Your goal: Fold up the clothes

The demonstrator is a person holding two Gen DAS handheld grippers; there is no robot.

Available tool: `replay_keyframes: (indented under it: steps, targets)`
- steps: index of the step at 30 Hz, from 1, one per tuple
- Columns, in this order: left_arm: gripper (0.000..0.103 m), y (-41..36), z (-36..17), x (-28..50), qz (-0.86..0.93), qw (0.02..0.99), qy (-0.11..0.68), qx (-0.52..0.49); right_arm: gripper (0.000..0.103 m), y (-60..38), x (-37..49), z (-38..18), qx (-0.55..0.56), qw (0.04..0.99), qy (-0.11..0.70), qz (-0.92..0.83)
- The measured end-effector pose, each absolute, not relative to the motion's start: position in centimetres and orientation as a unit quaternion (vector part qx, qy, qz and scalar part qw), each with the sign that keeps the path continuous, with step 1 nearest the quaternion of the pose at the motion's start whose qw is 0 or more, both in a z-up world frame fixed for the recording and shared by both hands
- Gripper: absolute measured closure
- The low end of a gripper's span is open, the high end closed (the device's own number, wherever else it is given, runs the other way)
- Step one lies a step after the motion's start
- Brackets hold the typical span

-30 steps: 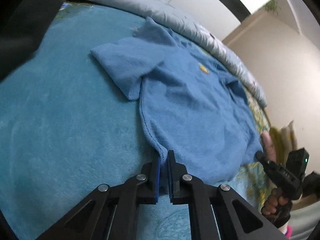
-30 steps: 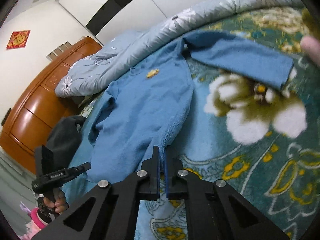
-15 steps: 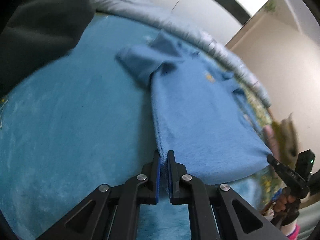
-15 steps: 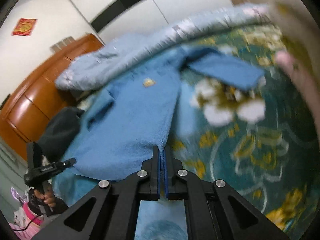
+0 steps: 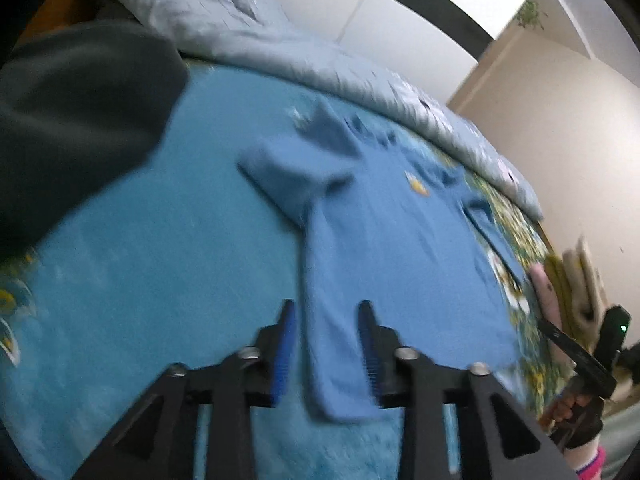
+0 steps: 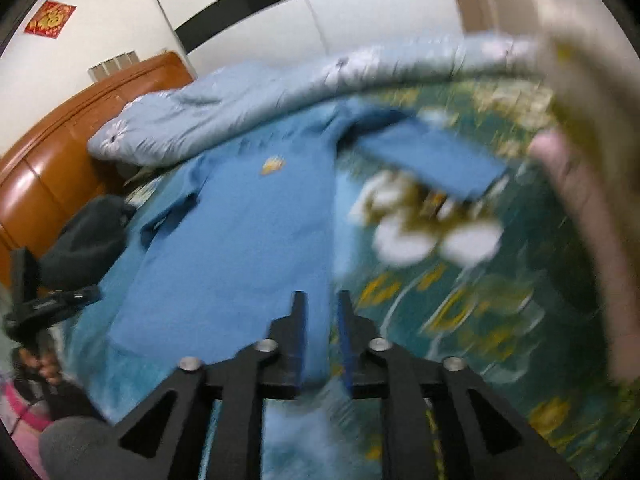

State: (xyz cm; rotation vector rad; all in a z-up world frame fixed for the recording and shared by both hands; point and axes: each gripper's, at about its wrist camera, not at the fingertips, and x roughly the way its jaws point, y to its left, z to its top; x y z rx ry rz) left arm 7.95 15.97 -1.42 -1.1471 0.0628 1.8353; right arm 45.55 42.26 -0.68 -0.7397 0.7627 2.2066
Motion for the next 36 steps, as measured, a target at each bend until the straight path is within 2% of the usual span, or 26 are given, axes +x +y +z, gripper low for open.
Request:
replay_keyframes:
  steps: [2,5,8,11,12,13,14,17,20,23,28,33,34,35,36]
  targets:
    - [0.049,17.6,-1.0,6.7,0.782,0.431,0.056,-0.447,0.070,43.9,45.5,-0.5,-0.280,0.371,0.306,0.831]
    - [0.048,21.0,-2.0,5.1,0.798,0.408,0.109,-0.431,0.070,44.8,44.3,-1.4,-0.272,0.365,0.343,0.822]
    - [0.048,24.6,-3.7,4.9,0.779,0.425,0.141,-0.438,0.070,45.6,43.1,-2.4,-0.263,0.355,0.381,0.812]
    - [0.049,26.9,-4.9,4.0,0.809,0.378,0.181,-0.413,0.070,45.2,42.2,-2.8,-0.273,0.352,0.379,0.811]
    - [0.060,26.9,-5.0,3.3,0.817,0.365,0.175,-0.411,0.071,45.0,41.9,-2.9,-0.277,0.350,0.379,0.811]
    - [0.083,26.8,-5.1,2.5,0.817,0.363,0.157,-0.420,0.070,44.9,41.9,-2.8,-0.280,0.353,0.374,0.811]
    - [0.097,26.6,-5.1,1.6,0.814,0.365,0.134,-0.431,0.070,44.9,42.0,-2.7,-0.284,0.357,0.368,0.810]
    - [0.099,26.0,-3.1,0.5,0.846,0.343,0.117,-0.391,0.071,45.2,42.4,-2.4,-0.290,0.369,0.357,0.808]
    - [0.099,24.7,0.4,-0.5,0.893,0.305,0.118,-0.308,0.070,45.9,42.9,-2.4,-0.291,0.385,0.355,0.801]
    - [0.099,23.8,1.1,-2.7,0.921,0.247,0.137,-0.270,0.070,47.4,43.7,-2.5,-0.285,0.411,0.362,0.786]
    - [0.097,22.8,-1.3,-6.5,0.921,0.199,0.114,-0.314,0.071,49.9,43.8,-2.6,-0.281,0.461,0.362,0.760]
    - [0.093,22.4,-2.1,-7.4,0.891,0.233,0.094,-0.379,0.070,53.1,44.1,-3.1,-0.264,0.519,0.378,0.720]
    - [0.084,22.5,-2.1,-7.2,0.881,0.246,0.089,-0.395,0.070,53.6,44.1,-3.1,-0.261,0.527,0.379,0.714]
    - [0.068,22.4,-2.2,-7.0,0.869,0.259,0.086,-0.412,0.070,54.1,44.2,-3.2,-0.258,0.535,0.380,0.709]
    - [0.061,22.3,-2.3,-6.7,0.860,0.268,0.087,-0.426,0.070,54.5,44.2,-3.1,-0.256,0.544,0.378,0.704]
